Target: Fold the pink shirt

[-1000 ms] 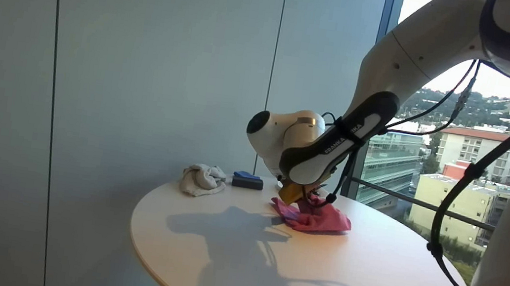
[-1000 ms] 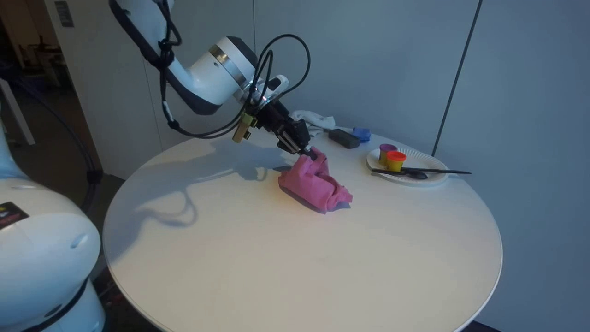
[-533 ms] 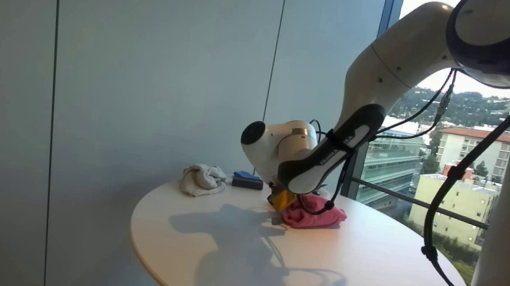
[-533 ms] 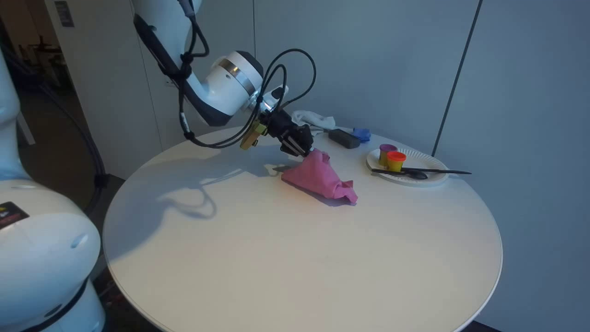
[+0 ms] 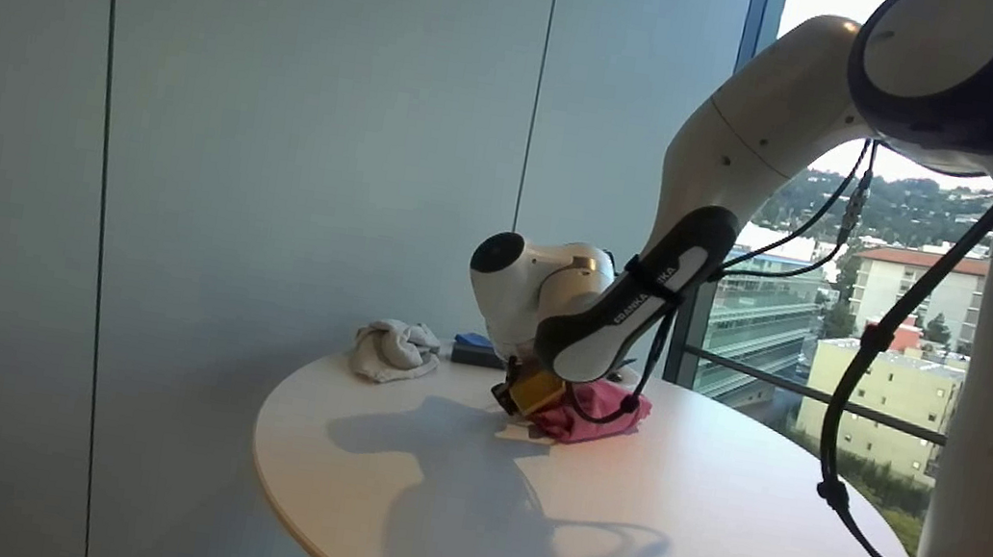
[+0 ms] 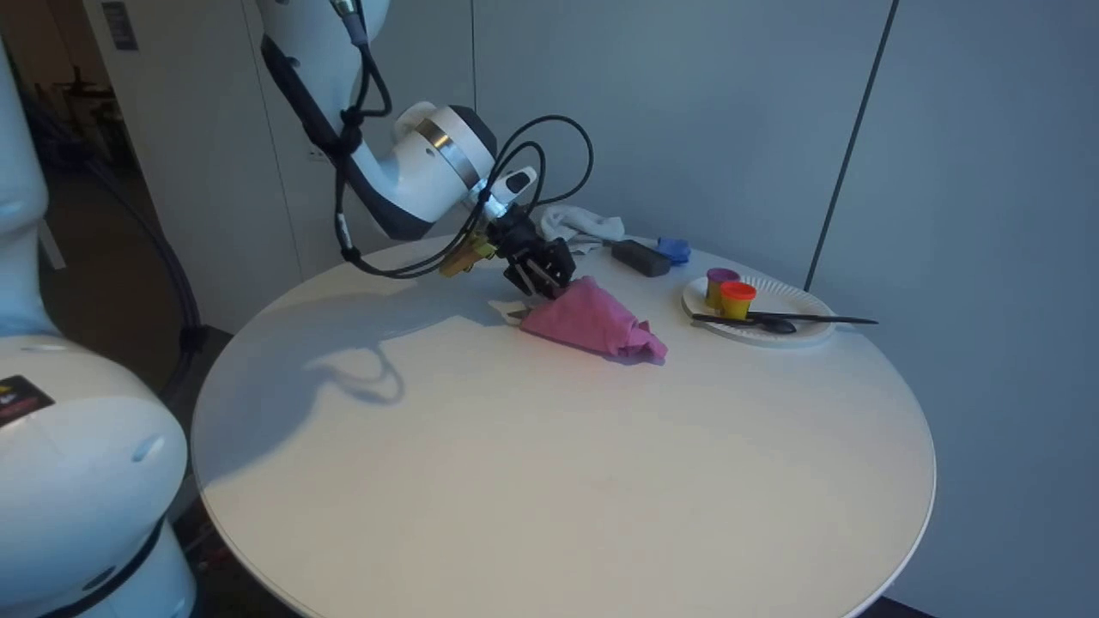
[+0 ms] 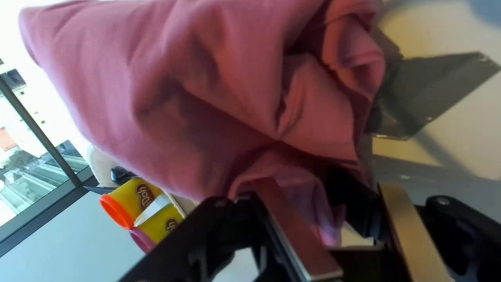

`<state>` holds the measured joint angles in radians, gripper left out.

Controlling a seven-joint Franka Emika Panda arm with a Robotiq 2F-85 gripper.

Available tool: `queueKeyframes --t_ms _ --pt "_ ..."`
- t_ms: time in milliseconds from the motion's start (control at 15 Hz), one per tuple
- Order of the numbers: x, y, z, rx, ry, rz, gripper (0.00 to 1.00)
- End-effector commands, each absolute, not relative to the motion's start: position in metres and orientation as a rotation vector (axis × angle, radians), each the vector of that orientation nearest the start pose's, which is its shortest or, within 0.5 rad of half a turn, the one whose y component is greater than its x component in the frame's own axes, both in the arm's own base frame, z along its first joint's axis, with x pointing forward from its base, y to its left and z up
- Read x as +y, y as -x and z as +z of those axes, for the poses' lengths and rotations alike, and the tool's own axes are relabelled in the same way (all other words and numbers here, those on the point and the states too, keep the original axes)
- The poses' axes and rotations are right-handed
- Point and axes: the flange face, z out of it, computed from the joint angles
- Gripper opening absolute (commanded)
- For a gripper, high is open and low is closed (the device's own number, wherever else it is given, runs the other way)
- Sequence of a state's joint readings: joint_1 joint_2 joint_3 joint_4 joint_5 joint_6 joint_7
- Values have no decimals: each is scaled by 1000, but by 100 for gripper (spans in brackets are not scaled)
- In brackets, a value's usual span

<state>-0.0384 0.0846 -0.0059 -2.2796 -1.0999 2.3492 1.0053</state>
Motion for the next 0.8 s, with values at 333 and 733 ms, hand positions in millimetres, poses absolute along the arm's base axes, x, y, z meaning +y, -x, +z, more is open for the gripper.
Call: queueKeyframes --t_ms 333,733 --pt "40 -438 408 -369 -2501 548 100" --pt "77 -374 414 -578 -2555 366 100"
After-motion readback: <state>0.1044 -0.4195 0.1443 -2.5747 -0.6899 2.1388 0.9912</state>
